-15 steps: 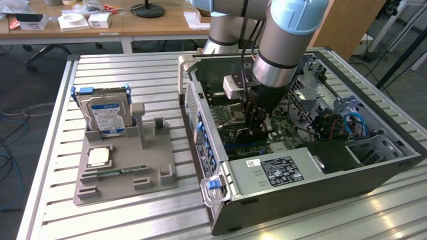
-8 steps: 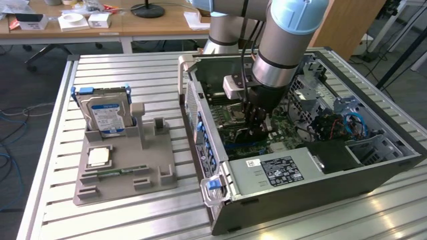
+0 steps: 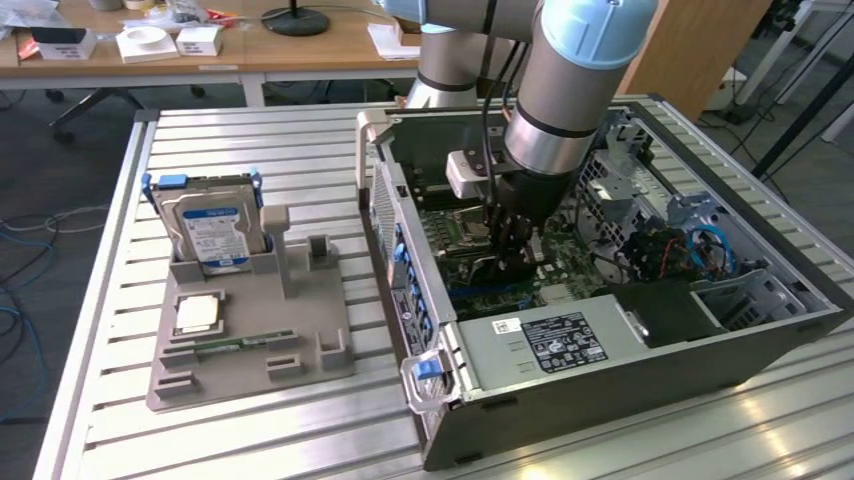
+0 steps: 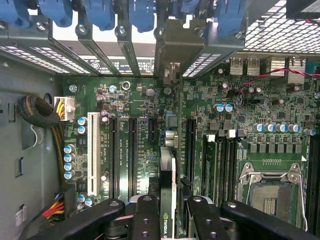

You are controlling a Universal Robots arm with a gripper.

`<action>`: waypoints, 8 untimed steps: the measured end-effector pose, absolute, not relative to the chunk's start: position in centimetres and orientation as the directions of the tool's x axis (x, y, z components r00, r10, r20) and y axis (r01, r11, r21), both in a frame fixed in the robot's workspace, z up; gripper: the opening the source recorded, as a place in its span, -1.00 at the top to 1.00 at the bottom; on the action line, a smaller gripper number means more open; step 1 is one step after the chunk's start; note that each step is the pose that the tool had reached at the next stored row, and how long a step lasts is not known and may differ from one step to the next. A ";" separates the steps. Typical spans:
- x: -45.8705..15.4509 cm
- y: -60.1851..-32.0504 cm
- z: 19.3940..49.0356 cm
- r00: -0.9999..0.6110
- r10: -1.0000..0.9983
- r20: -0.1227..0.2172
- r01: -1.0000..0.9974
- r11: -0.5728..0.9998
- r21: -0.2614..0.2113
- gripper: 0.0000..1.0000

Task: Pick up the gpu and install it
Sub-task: 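Insert the gpu into the slot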

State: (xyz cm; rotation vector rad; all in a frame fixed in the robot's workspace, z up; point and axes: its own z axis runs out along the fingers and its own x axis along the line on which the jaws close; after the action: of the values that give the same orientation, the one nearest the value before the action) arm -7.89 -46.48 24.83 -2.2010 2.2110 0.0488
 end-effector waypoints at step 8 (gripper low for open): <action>-7.9 -46.5 24.8 -0.005 -0.999 -0.037 -1.000 0.004 0.007 0.33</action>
State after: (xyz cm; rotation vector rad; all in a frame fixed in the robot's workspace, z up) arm -7.89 -46.48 24.83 -2.2011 2.2111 0.0490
